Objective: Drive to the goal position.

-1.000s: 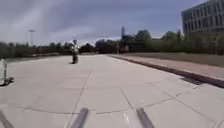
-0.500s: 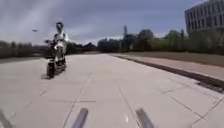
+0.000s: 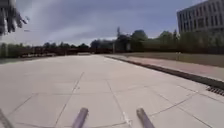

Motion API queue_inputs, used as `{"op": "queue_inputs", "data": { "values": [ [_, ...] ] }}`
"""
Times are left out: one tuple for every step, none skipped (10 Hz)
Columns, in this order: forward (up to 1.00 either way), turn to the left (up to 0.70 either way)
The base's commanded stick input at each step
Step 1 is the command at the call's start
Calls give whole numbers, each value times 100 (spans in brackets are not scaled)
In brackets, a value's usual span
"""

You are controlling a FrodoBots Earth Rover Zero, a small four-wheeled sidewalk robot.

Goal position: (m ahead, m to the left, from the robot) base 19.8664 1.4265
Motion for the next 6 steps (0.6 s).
{"op": "queue_inputs", "data": {
  "values": [
    [100,0],
    [100,0],
    [100,3],
    [100,4],
    [100,6],
    [100,40]
  ]
}}
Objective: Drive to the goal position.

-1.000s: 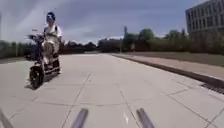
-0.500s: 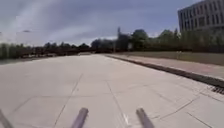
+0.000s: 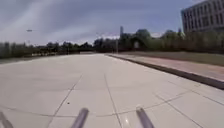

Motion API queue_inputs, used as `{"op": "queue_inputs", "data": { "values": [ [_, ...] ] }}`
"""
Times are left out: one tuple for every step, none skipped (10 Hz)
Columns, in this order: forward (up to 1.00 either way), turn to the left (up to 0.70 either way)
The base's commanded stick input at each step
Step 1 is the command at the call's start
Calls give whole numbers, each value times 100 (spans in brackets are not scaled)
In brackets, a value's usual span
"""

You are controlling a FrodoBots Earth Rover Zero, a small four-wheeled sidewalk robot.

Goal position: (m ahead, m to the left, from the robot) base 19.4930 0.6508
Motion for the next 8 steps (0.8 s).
{"op": "queue_inputs", "data": {
  "values": [
    [100,39],
    [100,30],
    [100,0],
    [100,0],
    [100,0],
    [100,-12],
    [100,-34],
    [100,-38]
  ]
}}
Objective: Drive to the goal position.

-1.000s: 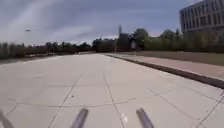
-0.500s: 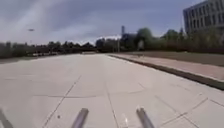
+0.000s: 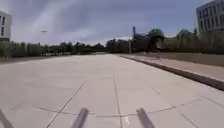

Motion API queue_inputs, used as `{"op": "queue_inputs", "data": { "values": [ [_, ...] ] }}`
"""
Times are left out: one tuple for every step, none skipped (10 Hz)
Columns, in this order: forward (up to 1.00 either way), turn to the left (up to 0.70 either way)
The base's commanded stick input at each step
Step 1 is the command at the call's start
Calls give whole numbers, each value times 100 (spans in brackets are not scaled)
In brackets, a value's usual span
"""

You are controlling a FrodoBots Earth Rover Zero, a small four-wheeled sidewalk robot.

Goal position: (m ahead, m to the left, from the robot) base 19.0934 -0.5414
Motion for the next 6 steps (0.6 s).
{"op": "queue_inputs", "data": {
  "values": [
    [100,-27],
    [100,-11],
    [100,-1],
    [100,-14],
    [100,-35],
    [100,-36]
  ]
}}
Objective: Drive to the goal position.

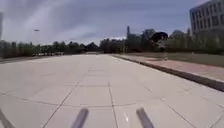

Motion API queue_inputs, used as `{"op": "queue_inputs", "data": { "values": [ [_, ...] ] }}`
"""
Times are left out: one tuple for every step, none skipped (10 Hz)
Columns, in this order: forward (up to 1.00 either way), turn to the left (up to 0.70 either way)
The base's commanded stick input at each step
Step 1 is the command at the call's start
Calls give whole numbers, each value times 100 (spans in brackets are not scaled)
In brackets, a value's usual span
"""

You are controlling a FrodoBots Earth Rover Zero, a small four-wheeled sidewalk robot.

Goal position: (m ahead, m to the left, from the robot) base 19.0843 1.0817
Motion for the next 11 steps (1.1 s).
{"op": "queue_inputs", "data": {
  "values": [
    [100,-17],
    [100,-7],
    [100,-24],
    [100,-27],
    [100,-10],
    [100,0],
    [100,0],
    [100,0],
    [100,0],
    [100,0],
    [100,0]
  ]
}}
